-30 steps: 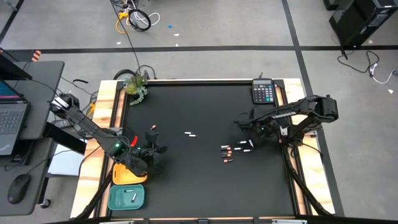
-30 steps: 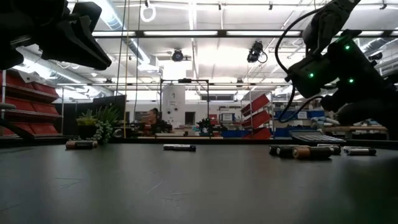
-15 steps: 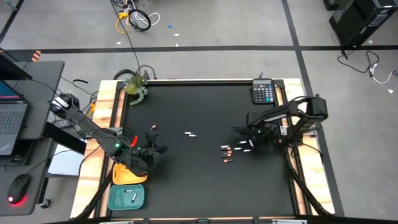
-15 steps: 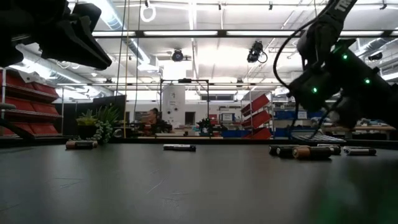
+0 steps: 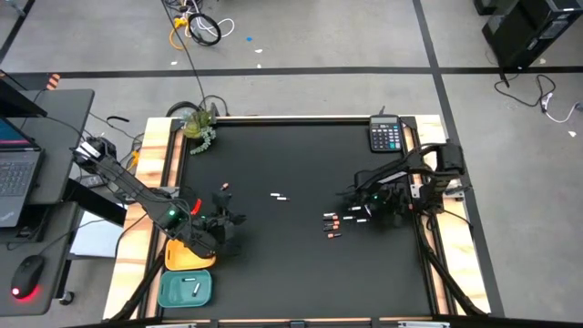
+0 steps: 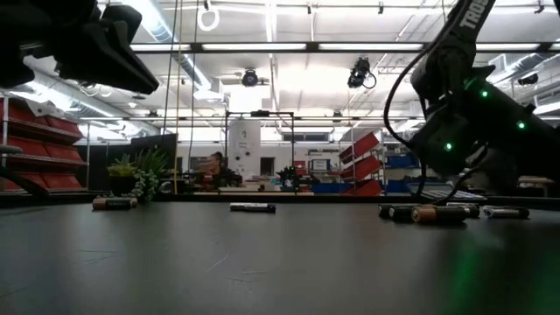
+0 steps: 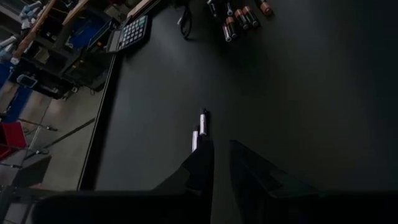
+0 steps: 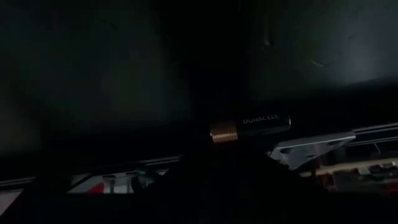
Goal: Sort batteries
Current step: Put the black battery into the yellow bin
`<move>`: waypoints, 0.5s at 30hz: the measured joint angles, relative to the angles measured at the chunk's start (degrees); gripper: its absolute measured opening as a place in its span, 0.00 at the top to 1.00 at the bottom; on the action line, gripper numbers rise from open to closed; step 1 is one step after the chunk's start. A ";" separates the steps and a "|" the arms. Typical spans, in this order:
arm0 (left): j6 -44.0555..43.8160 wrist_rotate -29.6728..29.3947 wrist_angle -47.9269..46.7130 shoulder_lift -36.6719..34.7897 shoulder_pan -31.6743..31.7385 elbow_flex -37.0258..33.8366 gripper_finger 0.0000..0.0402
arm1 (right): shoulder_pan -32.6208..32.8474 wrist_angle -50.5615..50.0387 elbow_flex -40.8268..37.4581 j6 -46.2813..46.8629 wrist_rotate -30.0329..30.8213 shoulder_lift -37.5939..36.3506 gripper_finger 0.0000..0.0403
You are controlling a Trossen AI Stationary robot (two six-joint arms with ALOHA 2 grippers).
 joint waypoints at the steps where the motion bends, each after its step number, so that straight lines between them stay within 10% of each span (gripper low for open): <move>1: 0.02 0.00 -0.12 0.00 0.00 0.00 0.86 | 0.00 0.06 0.00 0.33 0.00 -0.85 0.71; 15: 0.62 -0.01 -0.97 0.00 0.00 0.00 0.86 | 1.29 -0.64 0.69 1.95 2.11 -3.95 0.40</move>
